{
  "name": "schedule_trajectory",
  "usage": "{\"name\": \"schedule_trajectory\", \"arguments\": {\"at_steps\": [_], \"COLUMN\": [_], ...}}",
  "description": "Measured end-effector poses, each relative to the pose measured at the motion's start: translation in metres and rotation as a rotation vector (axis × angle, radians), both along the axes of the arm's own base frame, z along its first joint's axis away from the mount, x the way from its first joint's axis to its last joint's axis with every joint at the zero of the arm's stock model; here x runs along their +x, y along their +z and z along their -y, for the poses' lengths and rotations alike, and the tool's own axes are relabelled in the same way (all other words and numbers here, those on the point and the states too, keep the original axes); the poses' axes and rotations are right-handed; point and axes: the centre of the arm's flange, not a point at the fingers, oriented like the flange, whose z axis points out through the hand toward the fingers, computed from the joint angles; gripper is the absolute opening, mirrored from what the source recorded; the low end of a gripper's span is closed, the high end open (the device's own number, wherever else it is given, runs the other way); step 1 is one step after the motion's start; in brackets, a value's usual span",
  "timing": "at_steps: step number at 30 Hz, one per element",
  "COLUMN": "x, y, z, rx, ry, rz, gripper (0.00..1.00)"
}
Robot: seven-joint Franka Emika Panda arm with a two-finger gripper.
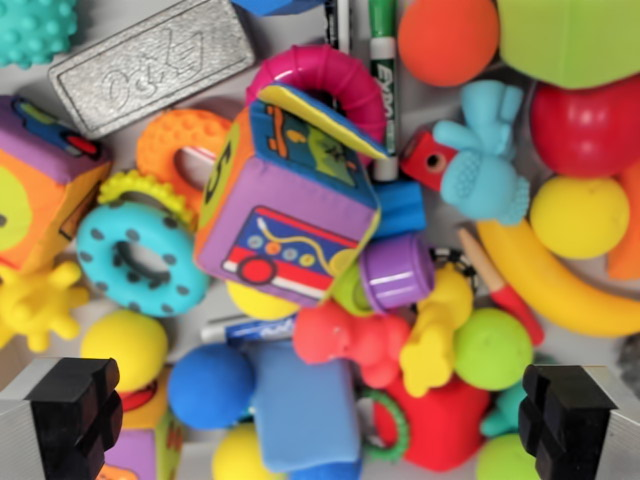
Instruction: Pick an object from the bin
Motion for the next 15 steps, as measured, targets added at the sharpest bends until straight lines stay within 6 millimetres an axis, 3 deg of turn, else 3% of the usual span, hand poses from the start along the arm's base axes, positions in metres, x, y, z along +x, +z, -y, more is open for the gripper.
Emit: {"name": "schedule_trajectory", "arguments": {"at_steps": [15], "x": [-0.022], "y": [-0.033], "z": [-0.022], "rx": [-0.002], "ry": [-0.345], "rz": [0.032], "gripper": [1.0]}}
